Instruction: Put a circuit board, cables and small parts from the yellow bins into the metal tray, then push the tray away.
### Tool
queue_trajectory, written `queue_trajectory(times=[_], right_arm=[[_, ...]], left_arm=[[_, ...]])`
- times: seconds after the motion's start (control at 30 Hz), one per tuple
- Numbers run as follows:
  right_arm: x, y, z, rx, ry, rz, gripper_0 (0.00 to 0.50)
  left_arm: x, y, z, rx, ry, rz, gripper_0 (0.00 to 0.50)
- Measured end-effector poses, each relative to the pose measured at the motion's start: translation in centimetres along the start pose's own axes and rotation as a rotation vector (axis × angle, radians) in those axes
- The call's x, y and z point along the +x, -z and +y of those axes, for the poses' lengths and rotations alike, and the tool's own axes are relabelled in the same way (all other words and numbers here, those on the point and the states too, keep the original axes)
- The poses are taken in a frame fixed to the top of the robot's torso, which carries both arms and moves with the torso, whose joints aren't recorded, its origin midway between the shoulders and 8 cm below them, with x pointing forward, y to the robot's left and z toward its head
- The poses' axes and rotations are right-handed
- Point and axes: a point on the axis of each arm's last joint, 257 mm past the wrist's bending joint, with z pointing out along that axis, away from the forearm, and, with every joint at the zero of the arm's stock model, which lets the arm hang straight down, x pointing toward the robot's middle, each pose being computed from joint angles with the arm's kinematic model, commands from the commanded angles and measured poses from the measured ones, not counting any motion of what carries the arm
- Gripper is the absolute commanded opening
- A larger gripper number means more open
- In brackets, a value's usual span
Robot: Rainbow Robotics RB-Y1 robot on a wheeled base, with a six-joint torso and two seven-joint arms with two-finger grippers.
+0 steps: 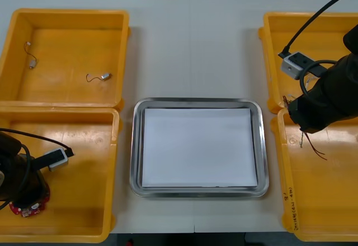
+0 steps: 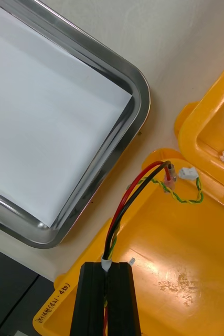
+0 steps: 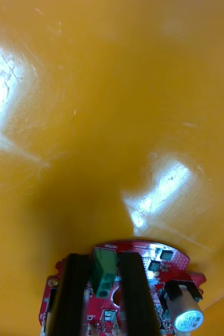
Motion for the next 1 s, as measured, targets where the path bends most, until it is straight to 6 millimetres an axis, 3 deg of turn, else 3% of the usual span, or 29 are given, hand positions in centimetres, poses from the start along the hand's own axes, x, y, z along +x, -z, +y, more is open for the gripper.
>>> queue_trajectory(times=[0.63,0.8,1.0], right_arm=[[0.0,0.0,0.1,-0.002,0.001,0.002,0.0],[0.0,0.0,0.1,-0.002,0.001,0.002,0.0],[0.0,0.0,0.0,-0.002,0.001,0.002,0.0]], left_arm=[[0.2,0.2,0.1,0.002,-0.003,0.016,0.0],[0.3,1.6,-0.1,0.016,-0.011,0.046,0.0],[-0.7,4.7,0.6,0.023,-0.003,0.034,0.0]])
